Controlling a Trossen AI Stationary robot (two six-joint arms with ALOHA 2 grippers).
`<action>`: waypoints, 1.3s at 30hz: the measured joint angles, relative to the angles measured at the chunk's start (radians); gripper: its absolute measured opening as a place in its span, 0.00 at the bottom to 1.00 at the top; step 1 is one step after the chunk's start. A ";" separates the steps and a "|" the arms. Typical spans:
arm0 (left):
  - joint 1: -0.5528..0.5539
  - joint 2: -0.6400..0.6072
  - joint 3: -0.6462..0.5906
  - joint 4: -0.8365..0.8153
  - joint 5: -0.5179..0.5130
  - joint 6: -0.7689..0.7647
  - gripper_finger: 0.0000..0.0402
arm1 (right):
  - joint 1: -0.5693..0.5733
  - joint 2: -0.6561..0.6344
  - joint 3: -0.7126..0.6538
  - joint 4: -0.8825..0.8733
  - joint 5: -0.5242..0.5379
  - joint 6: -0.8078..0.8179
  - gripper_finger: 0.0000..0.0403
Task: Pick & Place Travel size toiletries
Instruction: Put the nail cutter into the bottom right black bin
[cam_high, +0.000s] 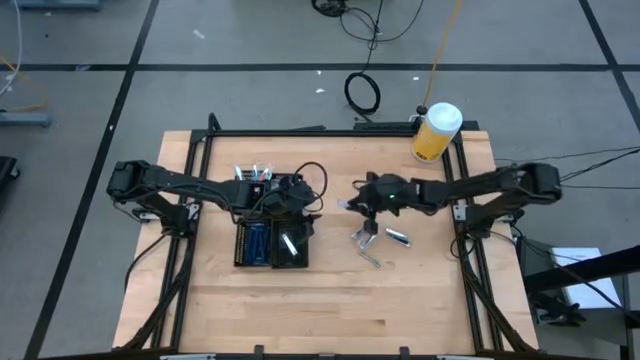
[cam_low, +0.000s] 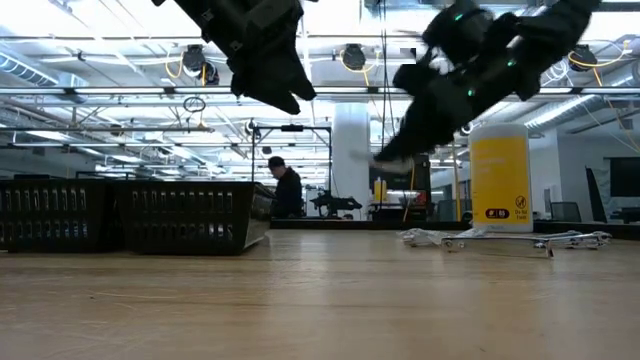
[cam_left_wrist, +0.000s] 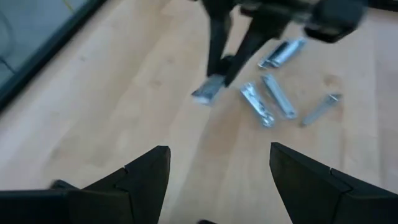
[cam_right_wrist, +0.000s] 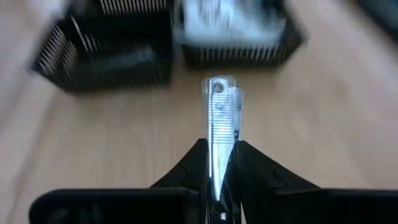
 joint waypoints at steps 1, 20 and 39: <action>0.002 0.000 0.000 0.002 -0.017 0.004 0.67 | 0.000 -0.021 -0.018 0.064 -0.002 -0.008 0.11; 0.021 0.163 0.000 0.726 0.040 0.331 0.67 | 0.005 -0.060 -0.383 1.133 -0.061 0.066 0.11; 0.093 0.246 0.000 0.950 0.251 0.250 0.67 | 0.028 -0.060 -0.374 1.141 -0.088 0.041 0.11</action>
